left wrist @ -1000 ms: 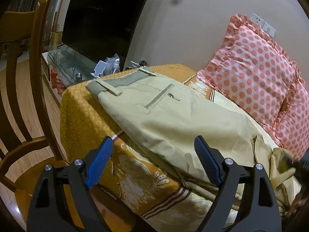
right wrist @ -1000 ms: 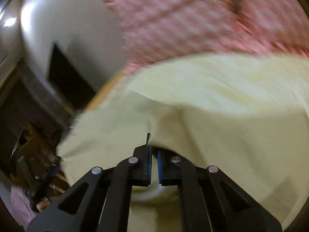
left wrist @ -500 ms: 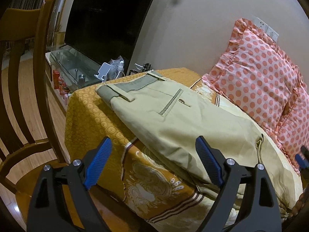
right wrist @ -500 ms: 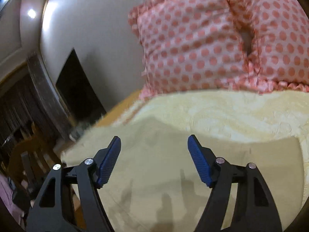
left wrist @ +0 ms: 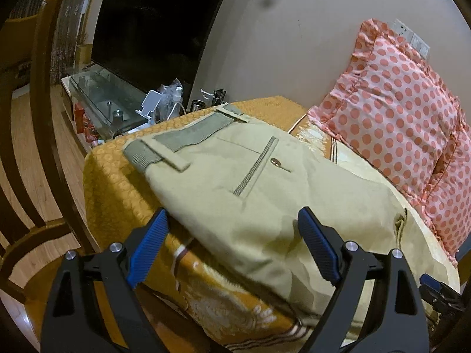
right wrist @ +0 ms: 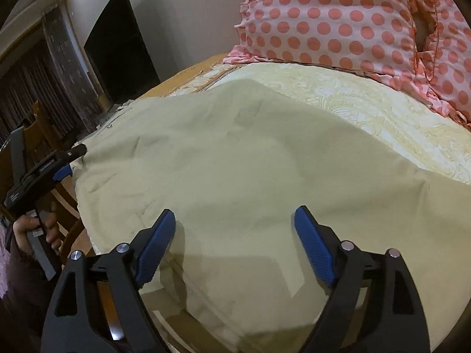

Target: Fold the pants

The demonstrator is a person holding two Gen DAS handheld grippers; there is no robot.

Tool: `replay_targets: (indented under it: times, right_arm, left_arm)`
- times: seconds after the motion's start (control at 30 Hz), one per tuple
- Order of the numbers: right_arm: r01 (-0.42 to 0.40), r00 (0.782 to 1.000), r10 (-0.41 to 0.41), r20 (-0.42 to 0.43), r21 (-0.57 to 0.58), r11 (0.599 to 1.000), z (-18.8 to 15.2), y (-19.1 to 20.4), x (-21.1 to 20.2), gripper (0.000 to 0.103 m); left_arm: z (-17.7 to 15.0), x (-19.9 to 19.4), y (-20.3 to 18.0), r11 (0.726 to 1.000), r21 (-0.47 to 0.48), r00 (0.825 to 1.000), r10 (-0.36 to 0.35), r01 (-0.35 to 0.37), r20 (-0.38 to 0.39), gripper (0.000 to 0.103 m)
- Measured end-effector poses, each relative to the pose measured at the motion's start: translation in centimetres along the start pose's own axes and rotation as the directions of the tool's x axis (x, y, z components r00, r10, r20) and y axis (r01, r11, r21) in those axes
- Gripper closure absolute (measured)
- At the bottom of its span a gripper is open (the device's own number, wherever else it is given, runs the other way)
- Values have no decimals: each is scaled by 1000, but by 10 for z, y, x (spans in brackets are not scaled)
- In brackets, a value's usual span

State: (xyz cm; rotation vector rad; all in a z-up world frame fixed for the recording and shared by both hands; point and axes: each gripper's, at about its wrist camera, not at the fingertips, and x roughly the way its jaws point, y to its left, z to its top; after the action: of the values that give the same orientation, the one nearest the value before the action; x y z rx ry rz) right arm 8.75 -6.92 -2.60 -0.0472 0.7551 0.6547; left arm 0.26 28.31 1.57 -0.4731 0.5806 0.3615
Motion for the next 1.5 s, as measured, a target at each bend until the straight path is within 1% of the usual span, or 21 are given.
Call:
replay_targets:
  times: [0.13, 0.23, 0.27, 0.33, 0.53, 0.67, 0.77, 0.87, 0.9, 0.97, 1.0, 1.07, 1.13, 1.17, 1.27, 1.3, 1.33, 1.37, 1.43, 1.47, 1.5]
  right_arm:
    - [-8, 1000, 8, 6, 8, 1000, 2, 3, -3, 17]
    - [-25, 999, 24, 27, 34, 999, 1, 2, -8, 17]
    - [-31, 999, 29, 36, 48, 998, 1, 2, -10, 17]
    - [-48, 998, 44, 54, 78, 996, -2, -3, -16, 17]
    - [-40, 990, 17, 143, 160, 986, -18, -38, -62, 17]
    - [-18, 967, -51, 252, 264, 964, -29, -83, -113, 17]
    - [8, 938, -131, 321, 356, 934, -39, -117, -151, 17]
    - [19, 909, -201, 365, 447, 894, -57, -144, -180, 17]
    - [18, 901, -221, 374, 476, 879, -63, -152, -188, 17]
    - [4, 890, -242, 387, 524, 852, -74, -166, -199, 17]
    - [-7, 888, -245, 389, 544, 839, -79, -172, -202, 17]
    - [-41, 890, -236, 389, 584, 810, -89, -185, -203, 17]
    - [-82, 900, -209, 383, 618, 782, -93, -195, -199, 17]
    - [-119, 906, -174, 385, 629, 768, -94, -200, -195, 17]
    - [-172, 921, -101, 375, 627, 760, -92, -202, -185, 17]
    - [-187, 929, -70, 364, 623, 760, -90, -202, -178, 17]
    - [-191, 937, -46, 345, 619, 762, -86, -201, -170, 17]
    - [-184, 945, -36, 326, 618, 765, -83, -201, -164, 17]
    - [-154, 954, -43, 298, 605, 781, -78, -199, -158, 18]
    - [-129, 960, -50, 274, 596, 792, -75, -197, -153, 18]
    - [-118, 965, -48, 258, 590, 799, -71, -197, -149, 18]
  left_arm:
    - [7, 7, -1, 999, -51, 1000, 4, -5, -21, 17]
    - [9, 12, 4, 988, -153, 999, -40, 34, -36, 65]
    - [9, 14, 7, 982, -189, 999, -37, 30, -36, 77]
    - [12, 15, 6, 980, -196, 999, -29, 22, -32, 87]
    - [35, -11, -52, 999, 41, 998, -7, 5, 60, 94]
    - [42, -40, -136, 958, 274, 984, -126, 87, 128, 95]
    - [23, -66, -211, 864, 456, 948, -296, 215, 113, 95]
    - [-22, -93, -277, 708, 608, 884, -468, 359, 22, 94]
    - [-48, -99, -299, 631, 649, 854, -517, 425, -57, 94]
    - [-85, -101, -322, 533, 690, 821, -548, 490, -159, 94]
    - [-113, -100, -333, 467, 712, 803, -551, 523, -228, 94]
    - [-149, -93, -342, 392, 723, 782, -528, 570, -330, 94]
    - [-176, -79, -343, 356, 717, 775, -480, 600, -410, 93]
    - [-187, -74, -342, 344, 728, 783, -456, 593, -422, 92]
    - [-184, -79, -331, 341, 735, 787, -455, 586, -416, 82]
    - [-176, -84, -327, 349, 719, 776, -472, 601, -419, 79]
    - [-157, -90, -315, 368, 680, 749, -510, 634, -423, 72]
    - [-146, -94, -309, 386, 656, 738, -531, 649, -418, 58]
    - [-116, -97, -295, 450, 613, 737, -571, 650, -363, 43]
    - [-92, -90, -282, 509, 588, 758, -570, 629, -317, 41]
    - [-82, -83, -277, 544, 576, 775, -558, 610, -295, 41]
